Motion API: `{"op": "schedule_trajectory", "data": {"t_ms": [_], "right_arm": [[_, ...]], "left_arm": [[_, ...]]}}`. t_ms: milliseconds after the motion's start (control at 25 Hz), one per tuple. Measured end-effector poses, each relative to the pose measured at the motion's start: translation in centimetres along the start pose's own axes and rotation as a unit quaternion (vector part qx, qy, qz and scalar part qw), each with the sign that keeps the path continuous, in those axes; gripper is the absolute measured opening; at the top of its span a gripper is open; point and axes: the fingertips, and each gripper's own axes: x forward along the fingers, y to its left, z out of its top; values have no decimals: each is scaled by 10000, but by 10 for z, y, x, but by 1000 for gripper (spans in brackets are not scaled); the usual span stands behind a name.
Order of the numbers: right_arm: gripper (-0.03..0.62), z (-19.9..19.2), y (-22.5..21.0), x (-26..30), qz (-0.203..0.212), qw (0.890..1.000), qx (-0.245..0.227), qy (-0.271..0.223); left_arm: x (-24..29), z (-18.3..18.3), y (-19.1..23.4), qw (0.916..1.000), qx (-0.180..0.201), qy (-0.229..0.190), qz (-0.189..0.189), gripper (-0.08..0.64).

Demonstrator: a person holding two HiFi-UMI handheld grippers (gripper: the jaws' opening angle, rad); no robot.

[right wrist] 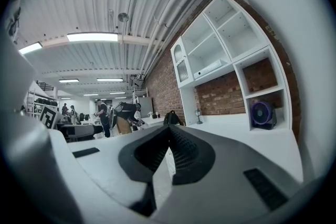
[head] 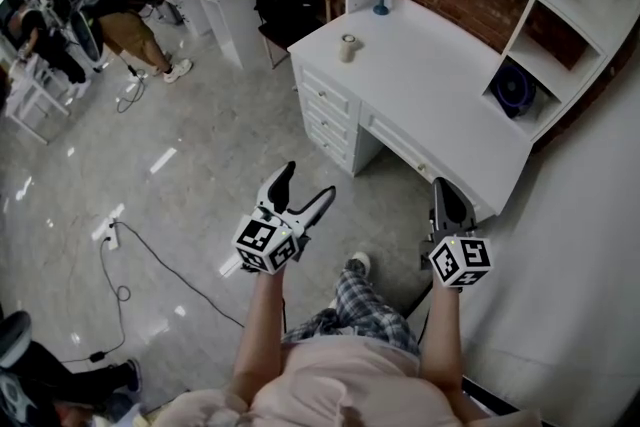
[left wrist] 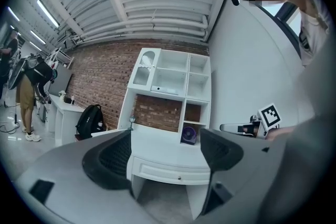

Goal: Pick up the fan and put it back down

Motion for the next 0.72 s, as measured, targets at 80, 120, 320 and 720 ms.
{"op": "schedule_trajectory", "data": {"t_ms": [80, 120, 320, 720], "right_arm": [[15, -2, -4, 9, -6, 10000, 7, 32], [15, -3, -6, 13, -11, 10000, 12, 43], [15, -4, -17, 45, -2, 10000, 45, 85], [15, -19, -46, 165, 135, 9999, 49, 80]], "left_arm": [[8, 0, 7, 10000, -23, 3, -1, 391], [13, 0, 10, 10000, -33, 1, -6, 391], [38, 3, 33, 10000, 38, 62, 33, 391], [125, -3, 118, 9998, 112, 49, 128, 391]]}}
